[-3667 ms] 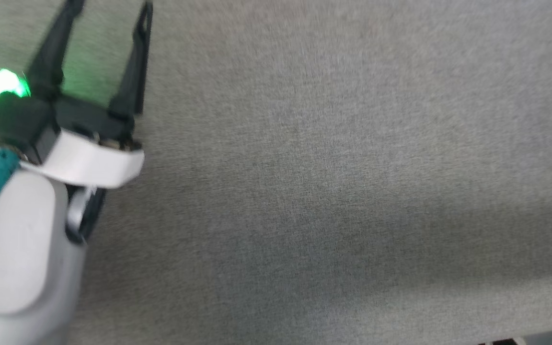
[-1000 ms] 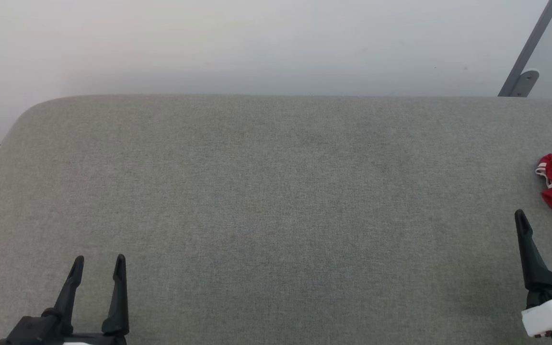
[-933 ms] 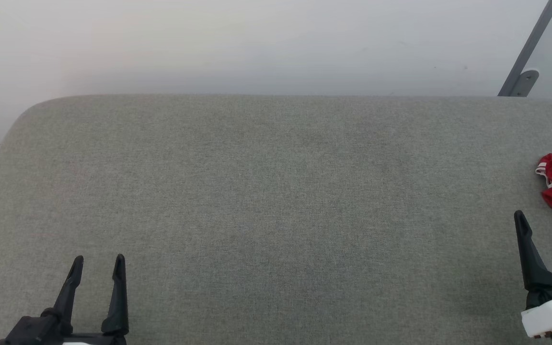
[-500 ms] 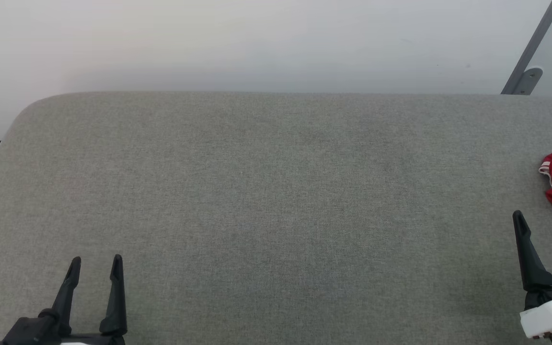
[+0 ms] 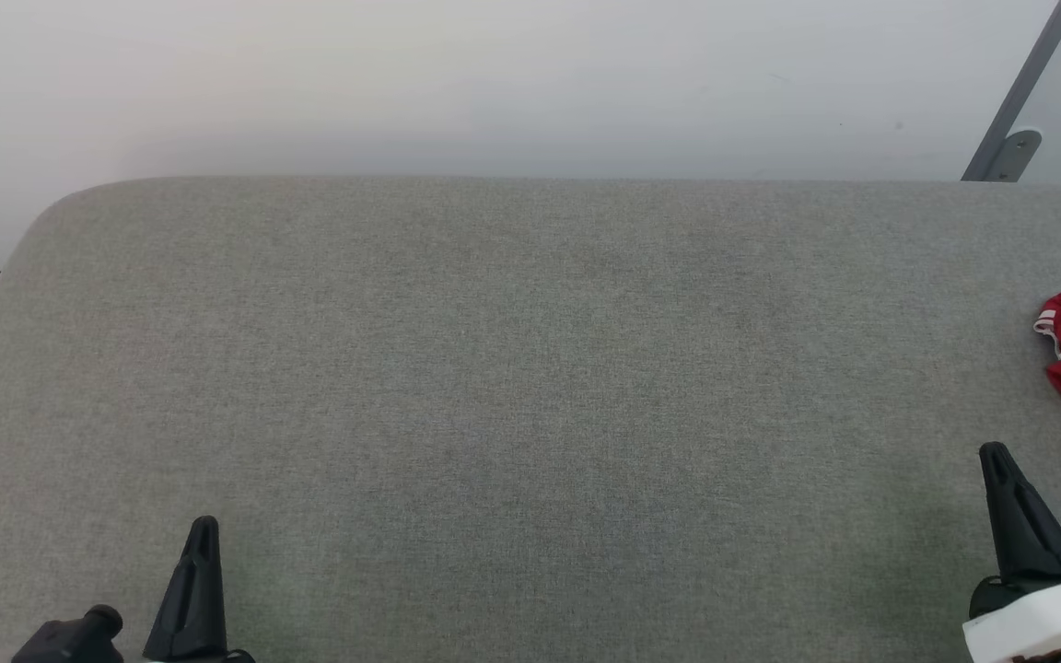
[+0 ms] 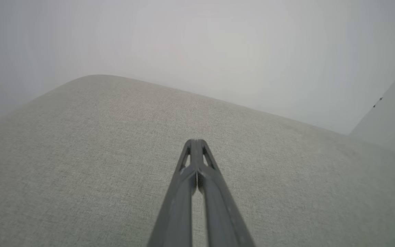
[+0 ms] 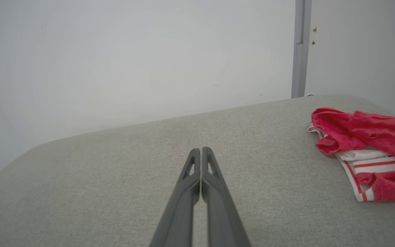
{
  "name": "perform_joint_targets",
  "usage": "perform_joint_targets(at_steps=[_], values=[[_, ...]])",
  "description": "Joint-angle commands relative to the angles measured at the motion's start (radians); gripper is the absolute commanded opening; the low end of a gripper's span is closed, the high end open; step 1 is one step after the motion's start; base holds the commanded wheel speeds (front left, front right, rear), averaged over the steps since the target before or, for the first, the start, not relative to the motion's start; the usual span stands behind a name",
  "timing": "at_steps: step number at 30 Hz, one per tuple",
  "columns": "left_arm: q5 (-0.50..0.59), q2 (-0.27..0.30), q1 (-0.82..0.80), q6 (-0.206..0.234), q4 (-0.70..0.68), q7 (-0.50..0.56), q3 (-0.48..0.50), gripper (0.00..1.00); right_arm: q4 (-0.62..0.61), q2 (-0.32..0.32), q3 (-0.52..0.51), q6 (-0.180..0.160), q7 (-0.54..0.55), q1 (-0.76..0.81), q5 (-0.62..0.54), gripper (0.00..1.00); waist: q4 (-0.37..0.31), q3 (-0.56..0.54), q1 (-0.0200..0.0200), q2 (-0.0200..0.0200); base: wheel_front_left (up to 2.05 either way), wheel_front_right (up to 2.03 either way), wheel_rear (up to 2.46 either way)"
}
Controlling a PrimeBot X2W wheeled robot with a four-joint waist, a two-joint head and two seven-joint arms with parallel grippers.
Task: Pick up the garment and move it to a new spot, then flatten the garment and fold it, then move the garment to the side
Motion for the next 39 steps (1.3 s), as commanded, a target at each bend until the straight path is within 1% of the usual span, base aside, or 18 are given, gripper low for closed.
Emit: perform_joint_targets(at_steps=[1, 17, 39], values=[[-0.046, 0.008, -0.026, 0.001, -0.008, 0.009, 0.001, 0.0, -0.005, -0.004, -0.008, 0.0, 0.009, -0.029, 0.039, 0.0, -0.001, 0.0, 0.0, -0.0001, 0.0, 0.0, 0.0], [-0.319, 0.004, -0.079, 0.001, 0.031, 0.071, -0.002, 0.0, 0.037, 0.04, -0.016, 0.0, 0.053, -0.067, 0.27, 0.0, -0.006, -0.006, 0.0, -0.0001, 0.0, 0.0, 0.0], [-0.618, -0.005, -0.135, 0.001, 0.064, 0.146, 0.001, 0.0, 0.086, 0.09, -0.024, 0.0, 0.103, -0.108, 0.527, 0.0, -0.013, -0.013, 0.0, -0.0001, 0.0, 0.0, 0.0]])
